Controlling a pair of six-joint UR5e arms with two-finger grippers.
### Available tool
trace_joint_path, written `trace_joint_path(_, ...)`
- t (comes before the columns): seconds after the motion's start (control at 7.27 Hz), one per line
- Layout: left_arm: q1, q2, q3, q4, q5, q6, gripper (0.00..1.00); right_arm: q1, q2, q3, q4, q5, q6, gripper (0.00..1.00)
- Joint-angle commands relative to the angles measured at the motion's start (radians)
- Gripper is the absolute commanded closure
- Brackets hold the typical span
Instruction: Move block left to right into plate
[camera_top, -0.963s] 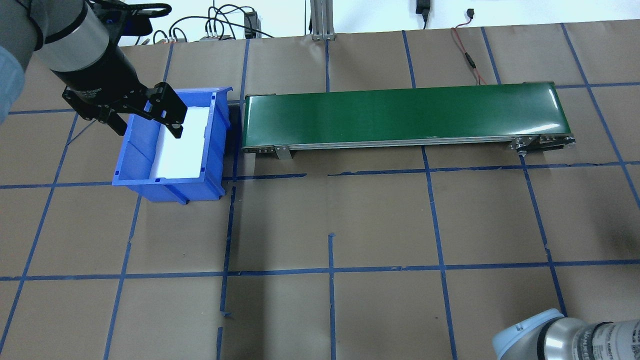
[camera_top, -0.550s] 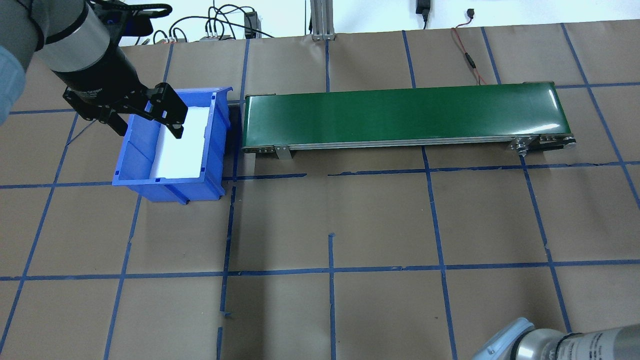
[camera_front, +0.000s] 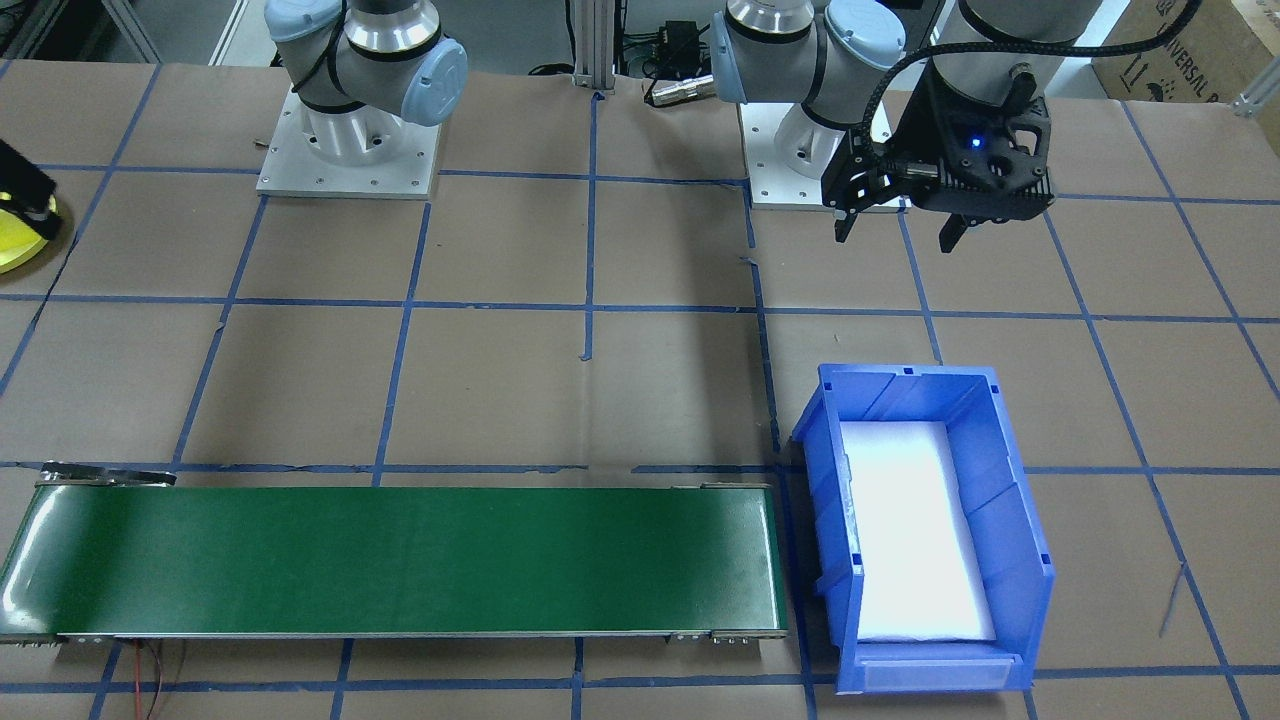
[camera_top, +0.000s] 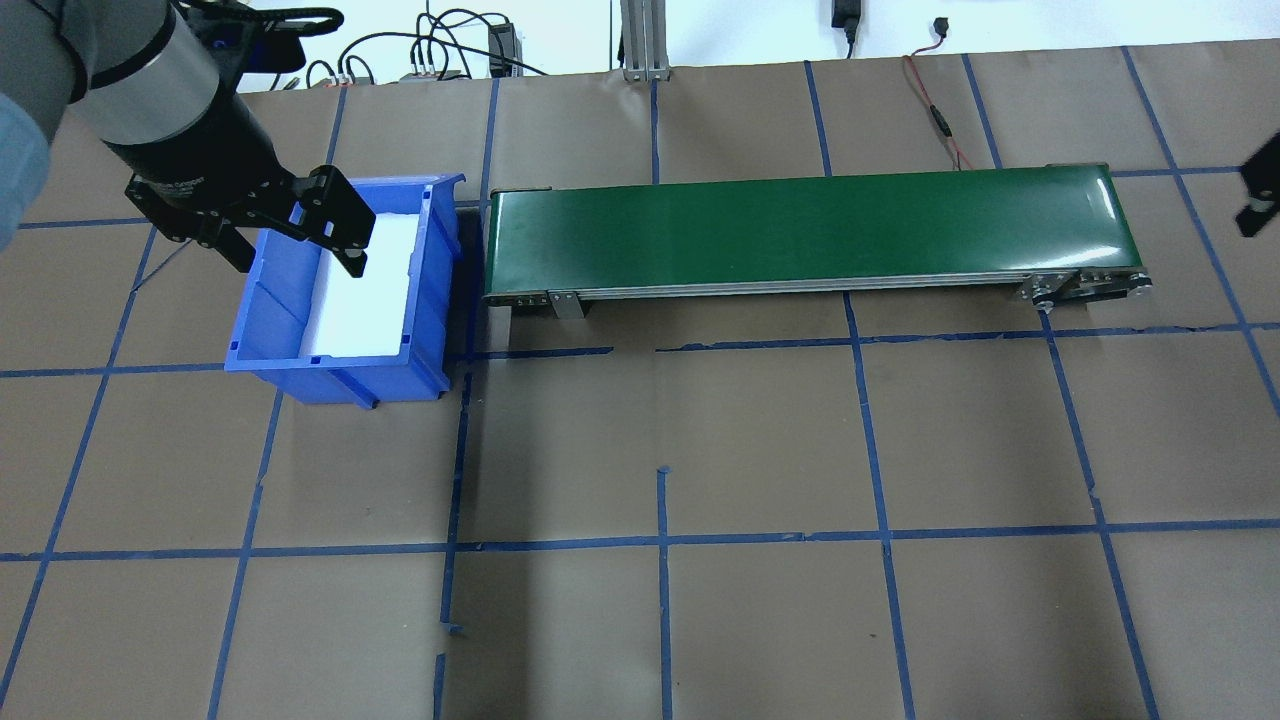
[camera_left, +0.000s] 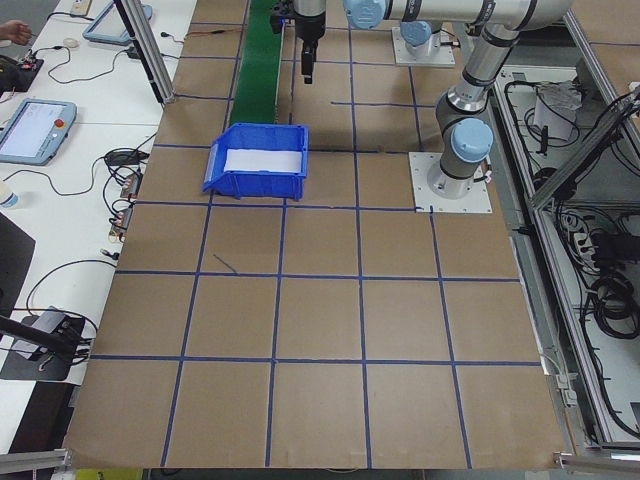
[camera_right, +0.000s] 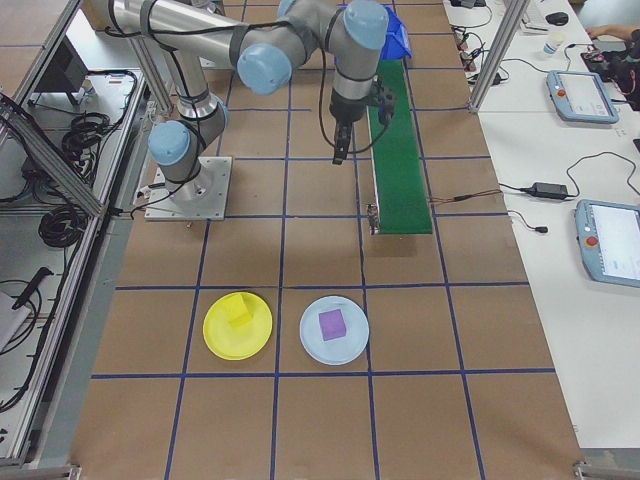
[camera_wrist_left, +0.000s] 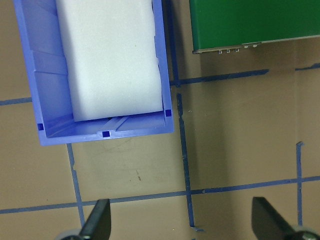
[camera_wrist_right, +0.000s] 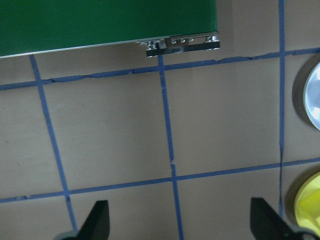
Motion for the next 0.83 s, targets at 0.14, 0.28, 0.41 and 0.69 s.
trace_joint_path(0.14, 0.000, 0.000, 0.000, 0.000, 0.000, 0.000, 0.00, 0.333, -0.010, -0.003, -0.008, 0.030, 0.420, 0.00)
trace_joint_path(0.28, 0.000, 0.000, 0.000, 0.000, 0.000, 0.000, 0.00, 0.346, -0.010, 0.000, -0.026, 0.065, 0.439, 0.00)
trace_joint_path(0.41, 0.000, 0.000, 0.000, 0.000, 0.000, 0.000, 0.00, 0.346, -0.010, 0.000, -0.034, 0.093, 0.453, 0.00)
trace_joint_path(0.69, 0.000, 0.000, 0.000, 0.000, 0.000, 0.000, 0.00, 0.346, -0.009, 0.005, -0.045, 0.083, 0.445, 0.00)
